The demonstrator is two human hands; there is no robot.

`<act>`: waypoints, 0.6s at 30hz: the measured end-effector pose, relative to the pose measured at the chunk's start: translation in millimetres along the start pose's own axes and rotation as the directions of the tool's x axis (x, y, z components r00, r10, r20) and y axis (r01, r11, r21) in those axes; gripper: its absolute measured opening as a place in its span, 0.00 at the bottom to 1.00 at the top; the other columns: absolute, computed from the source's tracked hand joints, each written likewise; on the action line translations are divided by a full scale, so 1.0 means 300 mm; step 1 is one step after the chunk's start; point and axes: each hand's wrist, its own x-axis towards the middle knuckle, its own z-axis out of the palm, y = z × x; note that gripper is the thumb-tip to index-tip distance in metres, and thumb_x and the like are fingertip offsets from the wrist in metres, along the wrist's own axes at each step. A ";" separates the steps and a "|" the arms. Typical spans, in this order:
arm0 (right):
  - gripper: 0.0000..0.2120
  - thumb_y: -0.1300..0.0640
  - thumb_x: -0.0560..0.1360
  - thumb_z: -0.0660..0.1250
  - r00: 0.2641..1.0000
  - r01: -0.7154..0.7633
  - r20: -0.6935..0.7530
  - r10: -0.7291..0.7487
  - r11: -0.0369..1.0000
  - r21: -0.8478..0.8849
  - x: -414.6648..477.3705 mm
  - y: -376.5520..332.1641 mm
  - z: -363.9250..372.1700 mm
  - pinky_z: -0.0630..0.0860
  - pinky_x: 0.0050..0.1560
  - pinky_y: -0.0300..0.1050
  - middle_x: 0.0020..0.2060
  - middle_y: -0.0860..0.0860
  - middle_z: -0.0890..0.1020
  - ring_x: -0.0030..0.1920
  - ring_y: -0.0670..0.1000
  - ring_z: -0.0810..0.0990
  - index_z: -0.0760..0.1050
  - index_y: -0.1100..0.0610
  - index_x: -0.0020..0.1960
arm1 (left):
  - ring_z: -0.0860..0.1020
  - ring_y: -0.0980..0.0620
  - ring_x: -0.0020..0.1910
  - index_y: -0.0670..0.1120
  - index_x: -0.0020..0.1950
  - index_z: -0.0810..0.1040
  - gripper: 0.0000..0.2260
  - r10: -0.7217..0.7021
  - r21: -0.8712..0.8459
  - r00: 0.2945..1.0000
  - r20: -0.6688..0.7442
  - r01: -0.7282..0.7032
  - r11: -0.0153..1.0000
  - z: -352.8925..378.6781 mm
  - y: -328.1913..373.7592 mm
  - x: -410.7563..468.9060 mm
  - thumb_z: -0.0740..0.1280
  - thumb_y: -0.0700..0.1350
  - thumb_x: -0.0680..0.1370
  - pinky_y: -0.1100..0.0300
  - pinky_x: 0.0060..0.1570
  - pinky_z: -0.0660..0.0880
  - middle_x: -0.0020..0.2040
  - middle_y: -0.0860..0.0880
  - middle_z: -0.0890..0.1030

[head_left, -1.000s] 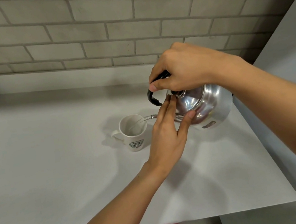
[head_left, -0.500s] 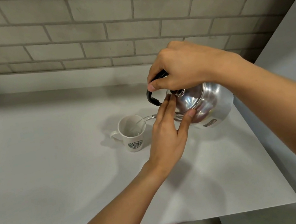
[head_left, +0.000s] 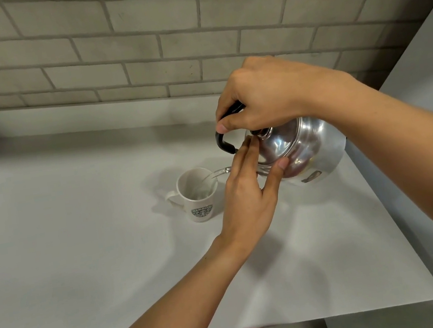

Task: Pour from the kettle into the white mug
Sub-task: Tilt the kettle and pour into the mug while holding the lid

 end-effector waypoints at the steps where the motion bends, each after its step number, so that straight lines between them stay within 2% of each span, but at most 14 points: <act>1: 0.12 0.39 0.78 0.69 1.000 -0.003 0.000 0.003 1.000 0.002 0.001 0.000 -0.002 0.70 0.36 0.43 0.37 0.41 0.86 0.40 0.47 0.81 0.88 0.43 0.53 | 0.72 0.53 0.74 0.47 0.79 0.68 0.28 0.004 -0.002 1.000 -0.003 -0.004 1.000 0.000 0.001 -0.001 0.66 0.58 0.82 0.48 0.67 0.75 0.76 0.51 0.71; 6: 0.12 0.40 0.78 0.69 1.000 0.002 0.013 -0.002 1.000 0.001 0.003 -0.016 -0.005 0.68 0.34 0.42 0.35 0.40 0.85 0.39 0.45 0.81 0.88 0.44 0.53 | 0.73 0.55 0.73 0.47 0.79 0.69 0.28 0.008 -0.026 1.000 -0.019 -0.009 1.000 0.000 0.002 -0.006 0.66 0.58 0.82 0.49 0.67 0.76 0.75 0.52 0.72; 12: 0.13 0.39 0.79 0.69 0.999 -0.017 0.039 0.018 1.000 -0.013 0.007 -0.037 -0.018 0.73 0.37 0.45 0.39 0.42 0.87 0.41 0.46 0.81 0.88 0.44 0.54 | 0.72 0.57 0.73 0.49 0.79 0.68 0.28 0.001 -0.052 0.999 -0.032 -0.003 0.999 -0.003 0.005 -0.009 0.66 0.59 0.82 0.50 0.67 0.77 0.75 0.54 0.72; 15: 0.13 0.40 0.79 0.69 0.999 -0.021 0.046 0.022 0.999 -0.035 0.010 -0.050 -0.027 0.76 0.41 0.47 0.42 0.45 0.88 0.45 0.51 0.83 0.88 0.45 0.55 | 0.72 0.58 0.72 0.48 0.79 0.69 0.28 0.003 -0.062 0.999 -0.041 -0.006 0.998 -0.005 0.007 -0.007 0.66 0.59 0.82 0.50 0.66 0.77 0.75 0.54 0.72; 18: 0.13 0.40 0.79 0.69 0.998 -0.028 0.062 0.031 0.998 -0.051 0.012 -0.060 -0.037 0.80 0.47 0.51 0.40 0.46 0.88 0.45 0.52 0.84 0.88 0.45 0.54 | 0.71 0.65 0.71 0.48 0.79 0.69 0.28 -0.007 -0.085 0.999 -0.049 0.003 0.996 -0.007 0.011 -0.007 0.66 0.59 0.82 0.51 0.65 0.78 0.74 0.57 0.72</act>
